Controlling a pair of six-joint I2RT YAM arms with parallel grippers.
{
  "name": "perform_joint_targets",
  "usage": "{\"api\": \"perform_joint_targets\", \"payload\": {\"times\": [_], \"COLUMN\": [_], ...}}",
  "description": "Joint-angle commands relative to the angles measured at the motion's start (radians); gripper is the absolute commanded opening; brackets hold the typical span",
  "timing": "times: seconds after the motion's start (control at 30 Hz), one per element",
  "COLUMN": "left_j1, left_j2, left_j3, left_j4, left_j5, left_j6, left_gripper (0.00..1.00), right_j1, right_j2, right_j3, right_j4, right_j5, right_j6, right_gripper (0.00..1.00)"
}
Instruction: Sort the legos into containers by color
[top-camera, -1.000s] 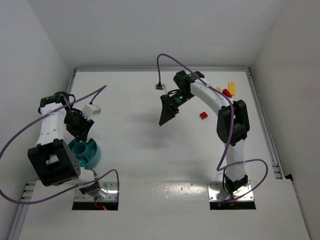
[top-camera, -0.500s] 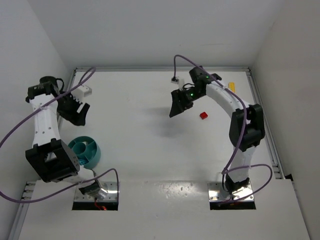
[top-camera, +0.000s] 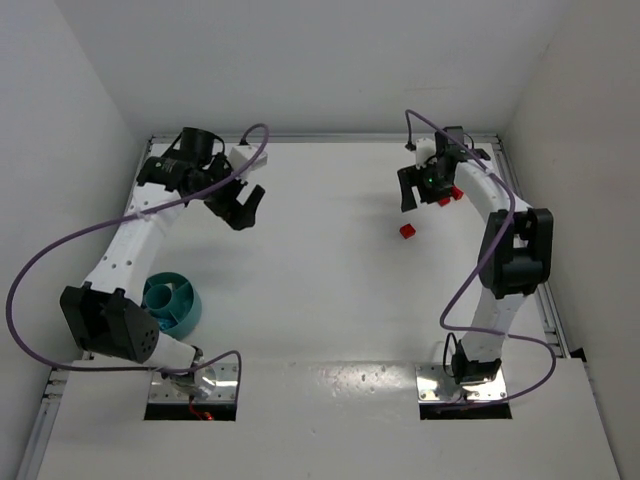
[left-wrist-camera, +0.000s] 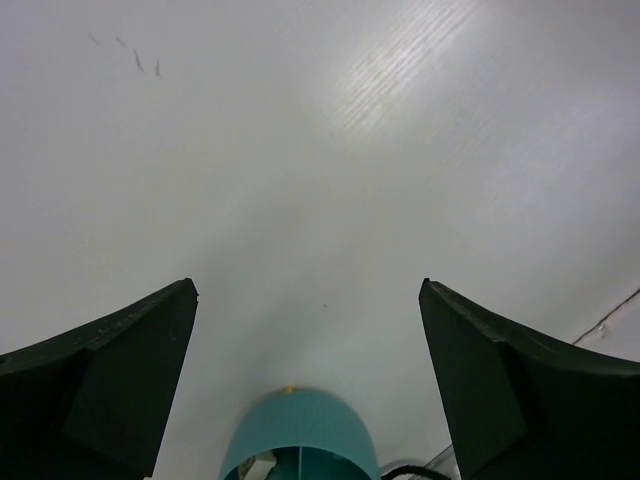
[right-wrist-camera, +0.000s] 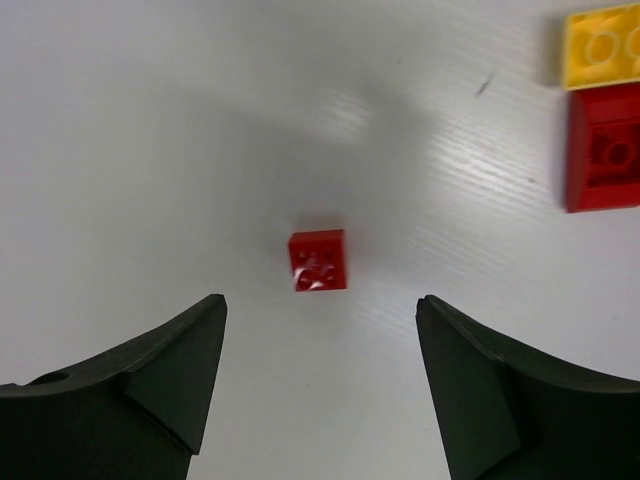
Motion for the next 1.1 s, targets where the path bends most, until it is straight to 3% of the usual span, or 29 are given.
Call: {"api": "perform_joint_targets", "payload": {"times": [0.0, 0.13, 0.3, 0.47, 0.73, 1.07], "left_j1": [0.011, 0.031, -0.035, -0.069, -0.069, -0.069], "left_j2": [-0.024, -0.002, 0.053, 0.053, 0.053, 0.034], "left_j3": [0.022, 0.046, 0.102, 0.102, 0.082, 0.062], "left_j4": [0.091, 0.150, 0.139, 0.151, 0.151, 0.151], "left_j5": [0.008, 0.034, 0.023, 0.004, -0.036, -0.078], "left_j6": [-0.162, -0.282, -0.282, -0.302, -0.302, -0.302], "left_gripper": [1.00, 1.00, 1.00, 1.00, 1.00, 1.00], "right_j1": [-0.010, -0.021, -0.088, -0.176, -0.246, -0.277], "right_j2": [-0.015, 0.044, 0.277, 0.431, 0.517, 0.607], "right_j3": [-0.028, 0.021, 0.321, 0.562, 0.587, 0.607], "right_j4": [0.108, 0.225, 0.224, 0.182, 0.225, 0.256], "right_j5": [0.127, 0.173, 0.299, 0.287, 0.319, 0.328], "right_j6": [-0.063, -0.063, 0.021, 0.174, 0.243, 0.265], "right_gripper": [0.78, 0.81, 0.83, 0.83, 0.76, 0.74]}}
